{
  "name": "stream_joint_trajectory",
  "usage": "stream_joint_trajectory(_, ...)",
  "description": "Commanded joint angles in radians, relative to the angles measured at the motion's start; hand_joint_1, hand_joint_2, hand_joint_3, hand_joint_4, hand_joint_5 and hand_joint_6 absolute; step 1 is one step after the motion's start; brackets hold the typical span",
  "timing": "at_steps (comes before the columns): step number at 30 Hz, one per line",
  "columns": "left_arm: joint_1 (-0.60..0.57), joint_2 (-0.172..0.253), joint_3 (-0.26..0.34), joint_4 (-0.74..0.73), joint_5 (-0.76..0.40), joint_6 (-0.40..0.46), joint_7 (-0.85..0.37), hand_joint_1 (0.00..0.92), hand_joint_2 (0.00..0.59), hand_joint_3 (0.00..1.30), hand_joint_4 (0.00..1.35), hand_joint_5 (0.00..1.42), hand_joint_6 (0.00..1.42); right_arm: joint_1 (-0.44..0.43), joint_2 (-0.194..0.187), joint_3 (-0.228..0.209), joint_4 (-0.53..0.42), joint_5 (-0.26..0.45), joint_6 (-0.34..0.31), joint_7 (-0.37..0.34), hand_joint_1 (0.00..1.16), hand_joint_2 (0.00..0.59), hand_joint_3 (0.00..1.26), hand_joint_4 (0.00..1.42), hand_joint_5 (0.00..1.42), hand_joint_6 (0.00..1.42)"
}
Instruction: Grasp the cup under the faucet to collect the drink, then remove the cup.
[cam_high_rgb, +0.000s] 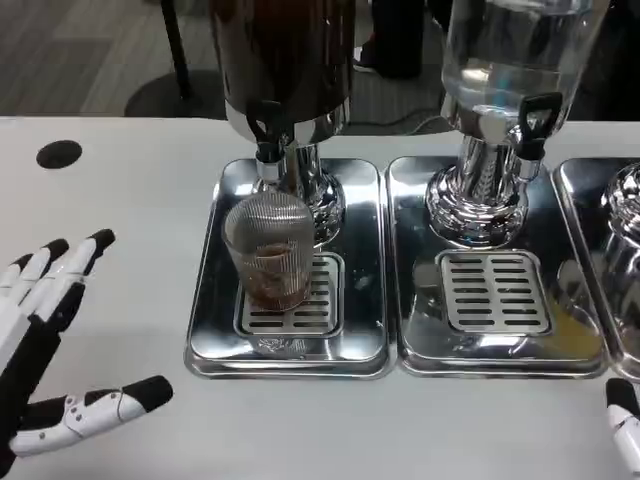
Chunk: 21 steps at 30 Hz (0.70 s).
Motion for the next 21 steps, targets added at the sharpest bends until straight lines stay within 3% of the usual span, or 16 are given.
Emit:
stream_joint_trajectory(1,0.004,0.020,0.017,0.050,-0.007,-0.043,0.029,0.000,0.003,0.00,0.00,0.00,0.00,-0.063,-0.021,0.013,0.094,0.092,-0.026,0.060,0.69,0.318,0.16,0.24,0.23,0.18)
stream_joint_trajectory(11,0.037,0.022,0.055,0.063,-0.030,-0.074,0.027,0.000,0.003,0.00,0.00,0.00,0.00,-0.222,-0.043,0.063,0.263,0.163,-0.079,0.184,0.74,0.254,0.11,0.21,0.23,0.26)
stream_joint_trajectory(15,0.040,0.015,0.058,0.069,-0.024,-0.072,0.026,0.000,0.003,0.00,0.00,0.00,0.00,-0.234,-0.045,0.062,0.275,0.169,-0.086,0.199,0.79,0.221,0.10,0.20,0.23,0.28)
stream_joint_trajectory(21,0.029,0.011,0.047,0.077,-0.021,-0.067,0.024,0.000,0.006,0.00,0.00,0.00,0.00,-0.235,-0.045,0.060,0.281,0.171,-0.092,0.202,0.80,0.219,0.10,0.19,0.23,0.30)
